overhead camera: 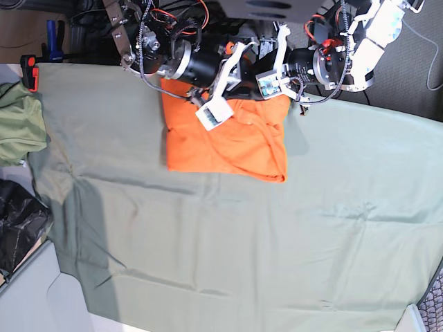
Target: Fold the T-shirt properly
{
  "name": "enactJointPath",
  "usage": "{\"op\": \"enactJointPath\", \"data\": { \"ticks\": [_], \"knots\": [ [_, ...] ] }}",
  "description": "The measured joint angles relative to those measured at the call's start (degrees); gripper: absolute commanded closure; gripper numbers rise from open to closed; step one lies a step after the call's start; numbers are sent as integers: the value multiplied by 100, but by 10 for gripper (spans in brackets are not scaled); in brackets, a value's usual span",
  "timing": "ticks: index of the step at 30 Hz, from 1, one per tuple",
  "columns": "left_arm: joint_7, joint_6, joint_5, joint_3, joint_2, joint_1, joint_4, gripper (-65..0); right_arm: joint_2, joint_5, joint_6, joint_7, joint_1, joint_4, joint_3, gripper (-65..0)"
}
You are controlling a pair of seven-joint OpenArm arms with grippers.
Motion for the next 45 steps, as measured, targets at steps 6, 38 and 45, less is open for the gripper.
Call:
{"op": "enactJointPath", "data": {
  "ticks": [6, 38, 45],
  "knots": [
    [-11, -107, -42, -164, 7, -33, -11, 0, -22, -48, 0, -37, 13, 214, -114, 0],
    [267, -306, -885, -592, 1036, -149, -70, 0, 28, -1099, 48, 610, 1325, -669, 2898, 0],
    [205, 393, -741, -667, 1650, -378, -9, 0, 79, -1080, 52, 640, 1681, -1342, 2900, 0]
  ]
}}
